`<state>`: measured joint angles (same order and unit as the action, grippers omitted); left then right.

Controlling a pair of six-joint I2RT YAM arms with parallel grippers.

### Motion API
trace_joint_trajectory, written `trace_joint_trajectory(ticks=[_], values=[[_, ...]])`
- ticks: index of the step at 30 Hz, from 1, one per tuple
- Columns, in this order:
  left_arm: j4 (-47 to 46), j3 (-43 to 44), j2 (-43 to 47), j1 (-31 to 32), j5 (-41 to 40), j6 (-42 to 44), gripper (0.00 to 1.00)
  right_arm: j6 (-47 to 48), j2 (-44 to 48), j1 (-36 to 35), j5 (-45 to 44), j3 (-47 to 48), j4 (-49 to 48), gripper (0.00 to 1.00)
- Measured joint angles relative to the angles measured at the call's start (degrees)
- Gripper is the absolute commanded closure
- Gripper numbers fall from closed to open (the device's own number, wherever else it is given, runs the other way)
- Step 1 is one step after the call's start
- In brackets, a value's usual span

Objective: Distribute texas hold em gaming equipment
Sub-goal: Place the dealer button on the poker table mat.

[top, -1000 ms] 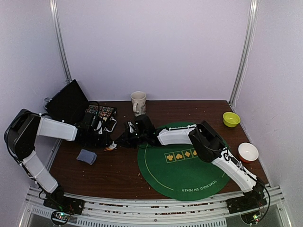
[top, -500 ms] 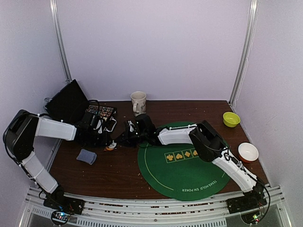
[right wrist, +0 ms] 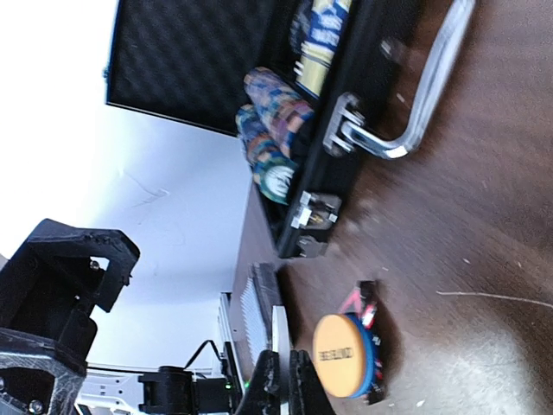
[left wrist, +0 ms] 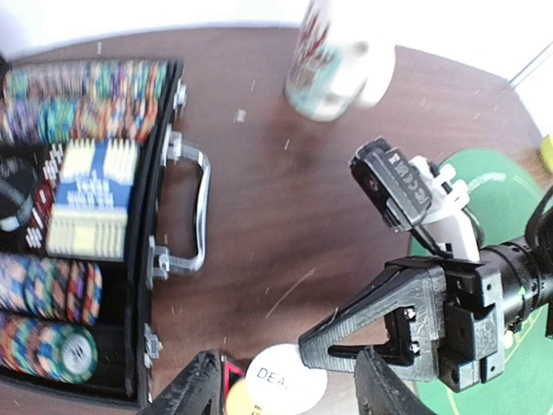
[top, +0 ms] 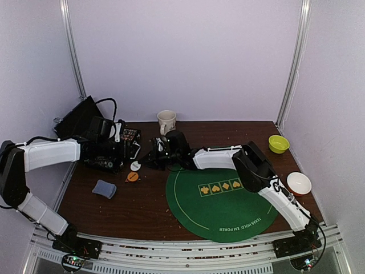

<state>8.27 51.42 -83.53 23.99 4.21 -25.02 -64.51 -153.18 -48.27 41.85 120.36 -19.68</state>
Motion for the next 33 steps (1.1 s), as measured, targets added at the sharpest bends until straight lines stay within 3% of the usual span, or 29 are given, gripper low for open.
trace_joint_trajectory(ticks=[7,14,20,27,33], values=[[2.6,4.22,3.52,0.0,0.04,4.31,0.42,4.02,10.36,3.34,0.76,-5.75,2.05,1.0],[7.56,6.4,3.52,0.0,-0.55,8.9,0.4,14.6,32.5,12.9,0.17,-25.97,9.94,1.0],[11.23,7.56,1.62,0.0,-0.57,11.3,0.33,27.12,47.5,23.47,-5.25,-39.67,24.33,1.0],[14.47,7.56,-0.26,0.02,1.31,11.98,0.27,36.89,54.05,30.8,-9.35,-49.07,38.71,1.0],[14.64,6.91,-0.44,0.02,2.29,12.09,0.27,39.45,54.97,31.26,-10.51,-53.75,41.77,1.0]])
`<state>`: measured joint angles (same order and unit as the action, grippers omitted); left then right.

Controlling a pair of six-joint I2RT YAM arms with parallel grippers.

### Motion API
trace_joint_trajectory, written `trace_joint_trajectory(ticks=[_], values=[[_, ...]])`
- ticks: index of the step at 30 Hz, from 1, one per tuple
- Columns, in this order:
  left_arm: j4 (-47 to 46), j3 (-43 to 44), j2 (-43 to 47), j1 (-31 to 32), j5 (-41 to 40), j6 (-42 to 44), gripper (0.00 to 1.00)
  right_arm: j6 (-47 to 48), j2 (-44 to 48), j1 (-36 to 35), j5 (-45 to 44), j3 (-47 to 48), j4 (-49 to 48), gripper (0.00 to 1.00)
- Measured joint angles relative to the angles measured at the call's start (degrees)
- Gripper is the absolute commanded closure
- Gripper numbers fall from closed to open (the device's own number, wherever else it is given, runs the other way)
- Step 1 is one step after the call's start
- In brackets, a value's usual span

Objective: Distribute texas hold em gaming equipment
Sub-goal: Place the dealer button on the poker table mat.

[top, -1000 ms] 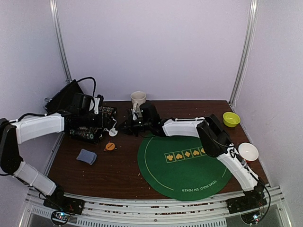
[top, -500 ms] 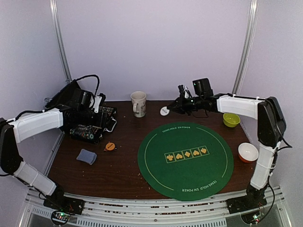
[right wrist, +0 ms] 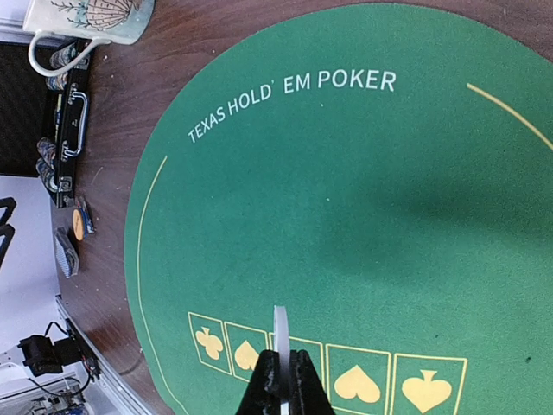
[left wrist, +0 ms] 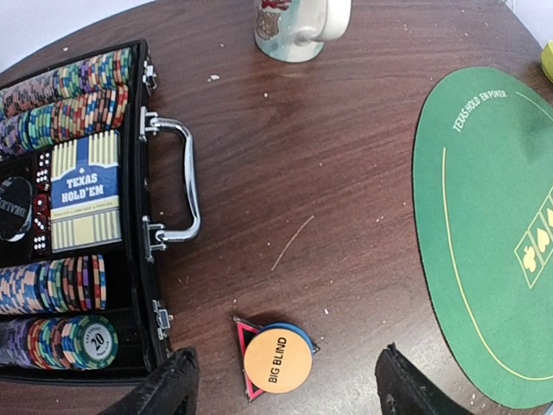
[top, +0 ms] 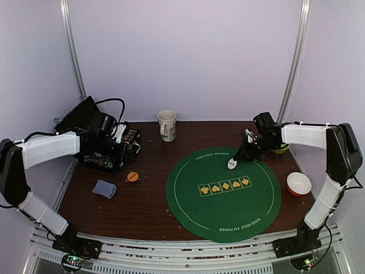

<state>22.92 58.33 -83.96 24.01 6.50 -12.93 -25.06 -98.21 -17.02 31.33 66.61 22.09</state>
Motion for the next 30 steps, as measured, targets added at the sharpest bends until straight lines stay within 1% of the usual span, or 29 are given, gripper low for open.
trace_joint_trajectory(ticks=[2,5,9,15,21,25,26,30], values=[[0.2,-0.17,-0.33,0.04,0.17,-0.02,0.27,-0.7,-0.5,-0.13,0.52,-0.74,-1.29,1.0],[0.83,-0.22,-0.85,0.11,0.17,-0.02,0.27,-2.36,-2.8,-0.39,1.27,-0.42,-5.73,1.0],[1.42,-0.92,-0.98,0.11,0.0,-0.07,0.27,-6.1,-7.54,-0.63,1.33,0.33,-13.07,1.0],[1.79,-1.14,-1.97,0.11,-0.07,-0.24,0.27,-11.32,-13.66,-1.01,1.53,2.69,-20.96,1.0],[2.95,-1.22,-2.32,0.11,-0.2,-0.26,0.27,-14.16,-19.19,-2.45,2.4,7.85,-25.29,1.0],[4.15,-1.22,-2.4,0.11,-0.33,-0.68,0.24,-15.28,-21.99,-3.21,3.06,9.31,-26.99,1.0],[4.42,-1.22,-2.58,0.11,-0.35,-0.87,0.23,-15.45,-22.49,-3.28,3.3,9.38,-27.02,0.96],[5.92,-1.22,-3.54,0.11,-0.68,-1.81,0.17,-14.8,-23.1,-3.28,3.28,10.1,-25.64,0.72]])
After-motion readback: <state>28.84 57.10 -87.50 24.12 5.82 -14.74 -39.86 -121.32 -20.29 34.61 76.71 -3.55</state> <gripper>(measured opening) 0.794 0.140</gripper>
